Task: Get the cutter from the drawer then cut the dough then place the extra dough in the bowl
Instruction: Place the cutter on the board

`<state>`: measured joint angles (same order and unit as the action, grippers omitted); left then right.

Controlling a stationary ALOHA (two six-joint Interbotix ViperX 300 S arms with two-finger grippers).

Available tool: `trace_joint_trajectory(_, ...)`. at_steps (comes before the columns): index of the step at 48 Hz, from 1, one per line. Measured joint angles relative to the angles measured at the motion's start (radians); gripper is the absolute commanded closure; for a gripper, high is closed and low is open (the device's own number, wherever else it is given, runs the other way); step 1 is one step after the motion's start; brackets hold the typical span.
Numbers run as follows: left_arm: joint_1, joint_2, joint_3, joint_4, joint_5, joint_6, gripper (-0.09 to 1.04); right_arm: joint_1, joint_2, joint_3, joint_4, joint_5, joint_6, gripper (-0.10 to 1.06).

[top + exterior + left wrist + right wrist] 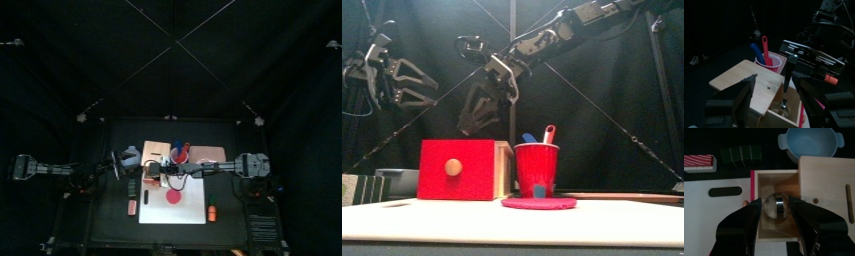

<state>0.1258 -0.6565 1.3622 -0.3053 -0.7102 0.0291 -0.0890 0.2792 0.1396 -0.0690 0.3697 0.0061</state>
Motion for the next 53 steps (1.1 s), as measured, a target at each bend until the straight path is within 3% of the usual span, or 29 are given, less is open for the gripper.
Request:
trace_joint_trajectory(31,-0.006,-0.074,0.031,0.000,-0.006,0.000,0.02,-0.014,0.075,-0.052,-0.023,0.064,0.003,0.16)
trace_joint_trajectory(53,-0.015,-0.077,0.035,0.000,-0.006,-0.002,0.02,-0.021,0.103,-0.066,-0.026,0.127,0.002,0.44)
